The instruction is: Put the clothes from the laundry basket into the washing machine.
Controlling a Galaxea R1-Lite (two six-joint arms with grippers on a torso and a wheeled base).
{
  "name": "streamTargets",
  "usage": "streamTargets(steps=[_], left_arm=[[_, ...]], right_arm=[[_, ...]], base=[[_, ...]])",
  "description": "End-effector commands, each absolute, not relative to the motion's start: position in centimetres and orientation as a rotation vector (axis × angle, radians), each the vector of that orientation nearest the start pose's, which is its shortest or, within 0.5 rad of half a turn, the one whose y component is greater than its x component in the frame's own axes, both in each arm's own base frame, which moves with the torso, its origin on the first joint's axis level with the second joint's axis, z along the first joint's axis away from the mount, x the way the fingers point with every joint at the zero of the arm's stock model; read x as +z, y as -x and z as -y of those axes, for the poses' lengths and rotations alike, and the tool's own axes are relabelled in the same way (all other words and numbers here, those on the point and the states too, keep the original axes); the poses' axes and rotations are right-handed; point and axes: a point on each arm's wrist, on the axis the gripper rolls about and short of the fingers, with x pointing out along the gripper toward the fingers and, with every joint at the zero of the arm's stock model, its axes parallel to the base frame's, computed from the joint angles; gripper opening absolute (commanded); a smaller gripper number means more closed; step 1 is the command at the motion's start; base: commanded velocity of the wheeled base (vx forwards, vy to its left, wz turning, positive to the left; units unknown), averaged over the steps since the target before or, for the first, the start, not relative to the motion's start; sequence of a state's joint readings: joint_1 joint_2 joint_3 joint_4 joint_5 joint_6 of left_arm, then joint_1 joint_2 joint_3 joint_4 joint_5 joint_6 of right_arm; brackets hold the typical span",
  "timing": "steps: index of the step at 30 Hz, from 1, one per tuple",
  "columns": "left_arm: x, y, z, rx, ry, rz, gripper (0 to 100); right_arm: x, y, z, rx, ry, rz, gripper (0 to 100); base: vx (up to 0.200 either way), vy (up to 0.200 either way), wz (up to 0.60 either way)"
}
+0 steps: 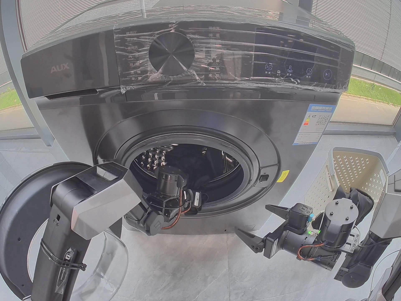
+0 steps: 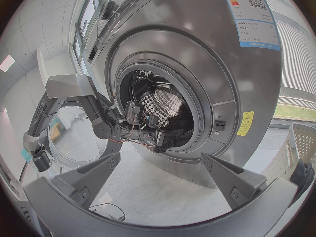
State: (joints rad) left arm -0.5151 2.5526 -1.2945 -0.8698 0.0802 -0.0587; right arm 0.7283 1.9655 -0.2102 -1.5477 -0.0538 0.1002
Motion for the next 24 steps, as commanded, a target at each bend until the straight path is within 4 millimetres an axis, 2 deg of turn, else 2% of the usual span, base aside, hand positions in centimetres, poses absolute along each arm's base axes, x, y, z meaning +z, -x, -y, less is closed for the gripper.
streamTargets(steps=[1,4,11,17,24], left_arm=[[-2.2,-41.0,23.0,-0.421,-0.061,-0.403,0],[-0.9,-41.9,23.3,-0.413,-0.032,-0.344,0],[2.2,-45.8,22.8,-0.326,0.048,-0.147,0],[3.0,-47.2,22.6,-0.299,0.073,-0.079,0],[2.7,-47.7,23.0,-0.286,0.076,-0.057,0]], right_arm=[[7.0,-19.3,-17.1,0.662,-0.015,-0.23,100],[7.0,-19.3,-17.1,0.663,-0.016,-0.23,100],[7.0,-19.1,-17.3,0.674,-0.015,-0.229,100],[7.0,-19.1,-17.4,0.674,-0.014,-0.23,100],[7.0,-19.0,-17.4,0.674,-0.015,-0.229,100]], base=[[0.0,0.0,0.0],[0.0,0.0,0.0],[0.0,0.0,0.0],[0.0,0.0,0.0],[0.0,0.0,0.0]])
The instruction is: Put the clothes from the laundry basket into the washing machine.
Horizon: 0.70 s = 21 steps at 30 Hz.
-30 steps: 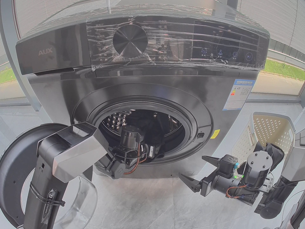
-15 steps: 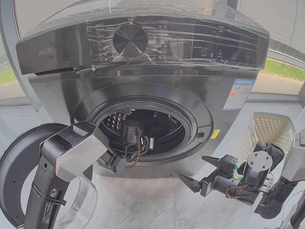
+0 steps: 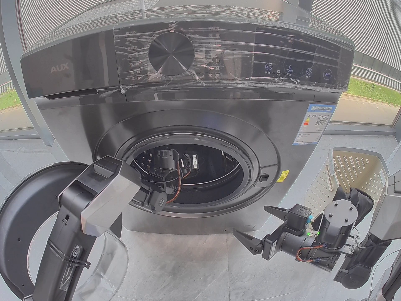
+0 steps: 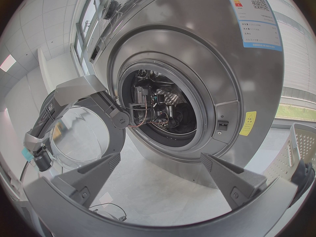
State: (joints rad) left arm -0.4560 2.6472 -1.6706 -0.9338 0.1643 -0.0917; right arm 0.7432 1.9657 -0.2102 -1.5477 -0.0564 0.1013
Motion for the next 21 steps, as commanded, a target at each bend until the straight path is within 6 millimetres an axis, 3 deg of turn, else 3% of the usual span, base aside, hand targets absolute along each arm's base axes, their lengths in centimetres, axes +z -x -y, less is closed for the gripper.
streamTargets(steps=[1,6,7,21], left_arm=[[2.7,-47.7,23.0,-0.286,0.075,-0.06,0],[2.5,-47.7,22.9,-0.285,0.07,-0.061,0],[2.5,-47.7,22.9,-0.285,0.069,-0.059,100],[2.5,-45.8,24.0,-0.318,0.061,-0.098,100]], right_arm=[[7.0,-19.0,-17.4,0.674,-0.015,-0.229,100],[7.0,-19.1,-17.4,0.674,-0.014,-0.23,100],[7.0,-19.0,-17.4,0.675,-0.015,-0.229,100],[7.1,-19.0,-17.4,0.675,-0.015,-0.228,100]], base=[[0.0,0.0,0.0],[0.0,0.0,0.0],[0.0,0.0,0.0],[0.0,0.0,0.0]])
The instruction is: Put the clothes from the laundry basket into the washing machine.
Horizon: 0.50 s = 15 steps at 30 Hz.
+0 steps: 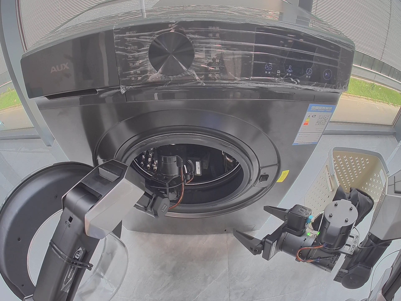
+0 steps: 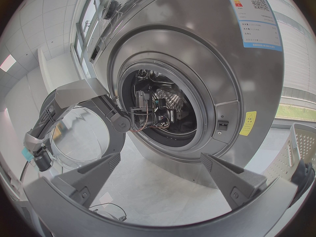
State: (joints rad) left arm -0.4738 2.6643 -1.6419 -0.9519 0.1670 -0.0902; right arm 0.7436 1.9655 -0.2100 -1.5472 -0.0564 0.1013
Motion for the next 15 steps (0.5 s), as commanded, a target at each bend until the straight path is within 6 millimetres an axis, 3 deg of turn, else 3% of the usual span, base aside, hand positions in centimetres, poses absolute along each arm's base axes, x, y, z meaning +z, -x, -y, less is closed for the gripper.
streamTargets(steps=[1,7,15], left_arm=[[2.5,-45.7,24.0,-0.321,0.059,-0.099,100],[3.6,-42.6,25.1,-0.369,0.047,-0.127,100],[4.4,-34.8,25.7,-0.471,0.004,-0.212,100]], right_arm=[[7.1,-19.0,-17.4,0.674,-0.015,-0.227,100],[7.1,-19.0,-17.4,0.674,-0.015,-0.227,100],[7.0,-19.0,-17.2,0.672,-0.014,-0.232,100]], base=[[0.0,0.0,0.0],[0.0,0.0,0.0],[0.0,0.0,0.0]])
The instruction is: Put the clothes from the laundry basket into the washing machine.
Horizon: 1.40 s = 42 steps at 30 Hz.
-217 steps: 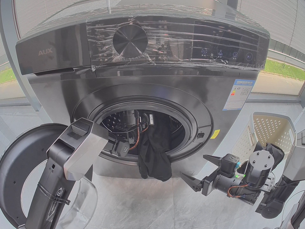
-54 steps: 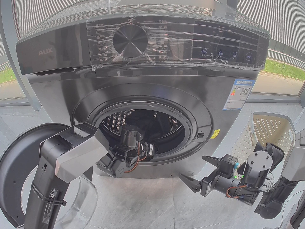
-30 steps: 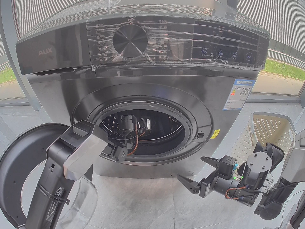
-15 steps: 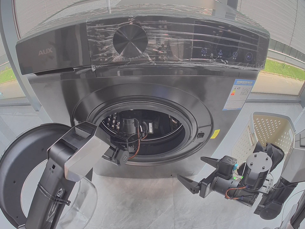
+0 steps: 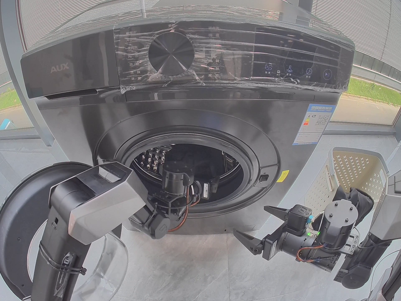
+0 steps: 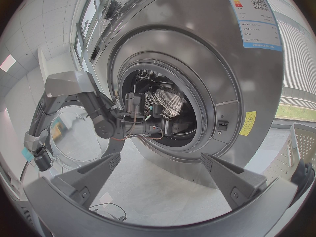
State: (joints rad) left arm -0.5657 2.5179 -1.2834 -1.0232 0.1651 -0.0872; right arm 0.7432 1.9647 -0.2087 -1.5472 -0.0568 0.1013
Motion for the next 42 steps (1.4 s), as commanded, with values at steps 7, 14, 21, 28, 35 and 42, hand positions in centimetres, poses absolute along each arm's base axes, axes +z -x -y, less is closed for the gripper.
streamTargets(steps=[7,14,21,28,35,42], left_arm=[[7.2,-27.6,24.2,-0.555,0.001,-0.224,100],[11.0,-21.7,21.0,-0.6,0.091,-0.19,100],[12.0,-17.8,16.8,-0.579,0.114,-0.203,100],[13.2,-15.5,14.1,-0.564,0.135,-0.159,100],[12.9,-14.8,13.4,-0.552,0.116,-0.162,100],[13.1,-15.0,12.7,-0.524,0.111,-0.141,100]], right_arm=[[7.1,-19.0,-16.8,0.657,-0.014,-0.233,100],[7.5,-18.9,-16.6,0.652,-0.02,-0.219,100],[7.9,-19.1,-15.5,0.611,-0.026,-0.211,100],[8.5,-19.1,-14.8,0.593,-0.035,-0.188,100],[8.3,-18.9,-14.5,0.589,-0.03,-0.204,100],[8.8,-19.0,-13.8,0.564,-0.039,-0.186,100]], base=[[0.0,0.0,0.0],[0.0,0.0,0.0],[0.0,0.0,0.0],[0.0,0.0,0.0],[0.0,0.0,0.0],[-0.2,0.0,0.0]])
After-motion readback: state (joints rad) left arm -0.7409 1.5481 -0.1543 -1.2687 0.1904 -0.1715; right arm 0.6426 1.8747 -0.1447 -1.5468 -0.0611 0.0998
